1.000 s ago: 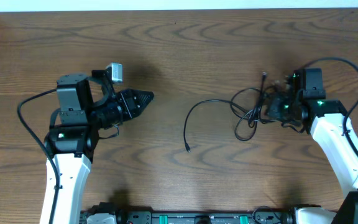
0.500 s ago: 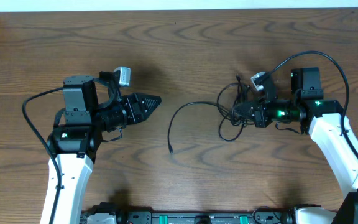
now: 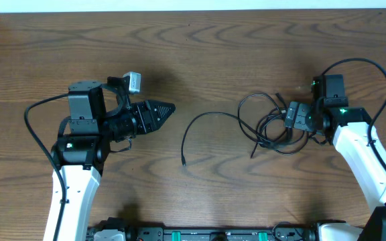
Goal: Untangle cables
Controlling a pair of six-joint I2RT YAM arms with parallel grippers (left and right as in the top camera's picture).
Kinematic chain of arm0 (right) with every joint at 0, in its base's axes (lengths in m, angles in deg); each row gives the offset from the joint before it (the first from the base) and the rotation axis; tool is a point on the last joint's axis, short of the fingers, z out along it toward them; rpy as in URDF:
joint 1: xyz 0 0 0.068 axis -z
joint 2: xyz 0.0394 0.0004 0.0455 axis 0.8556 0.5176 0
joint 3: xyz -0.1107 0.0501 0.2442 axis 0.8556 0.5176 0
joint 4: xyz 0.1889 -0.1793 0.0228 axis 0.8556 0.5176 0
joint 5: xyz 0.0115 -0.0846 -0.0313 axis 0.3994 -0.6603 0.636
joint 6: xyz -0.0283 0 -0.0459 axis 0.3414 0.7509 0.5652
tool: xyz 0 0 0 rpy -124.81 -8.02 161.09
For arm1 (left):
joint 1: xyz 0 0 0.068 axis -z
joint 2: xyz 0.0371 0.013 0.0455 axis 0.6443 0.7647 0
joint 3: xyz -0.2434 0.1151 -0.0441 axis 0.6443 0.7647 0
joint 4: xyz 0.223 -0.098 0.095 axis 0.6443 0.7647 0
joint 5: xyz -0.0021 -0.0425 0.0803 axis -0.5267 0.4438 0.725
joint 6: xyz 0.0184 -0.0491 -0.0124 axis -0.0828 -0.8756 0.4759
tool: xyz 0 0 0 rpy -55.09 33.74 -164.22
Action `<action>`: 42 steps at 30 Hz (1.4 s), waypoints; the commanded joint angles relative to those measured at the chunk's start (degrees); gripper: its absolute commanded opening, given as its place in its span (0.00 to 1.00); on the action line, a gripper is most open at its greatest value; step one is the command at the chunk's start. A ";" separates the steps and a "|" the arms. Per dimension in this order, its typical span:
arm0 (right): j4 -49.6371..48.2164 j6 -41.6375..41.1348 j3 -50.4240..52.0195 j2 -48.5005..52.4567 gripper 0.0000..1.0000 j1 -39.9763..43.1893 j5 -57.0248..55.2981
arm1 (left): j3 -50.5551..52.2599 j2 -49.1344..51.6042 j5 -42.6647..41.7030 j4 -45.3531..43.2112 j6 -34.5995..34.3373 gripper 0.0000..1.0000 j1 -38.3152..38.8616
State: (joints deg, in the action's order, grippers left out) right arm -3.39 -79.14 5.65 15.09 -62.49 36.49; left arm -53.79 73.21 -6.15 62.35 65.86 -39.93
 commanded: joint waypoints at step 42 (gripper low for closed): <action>-15.04 -6.10 16.76 -1.27 0.60 -10.10 17.75 | 0.79 -0.74 1.33 1.55 1.88 0.51 0.17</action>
State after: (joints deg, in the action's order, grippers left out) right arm -15.93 -95.35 20.27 13.82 -71.89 48.47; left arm -53.79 73.18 -6.02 63.58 66.32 -39.93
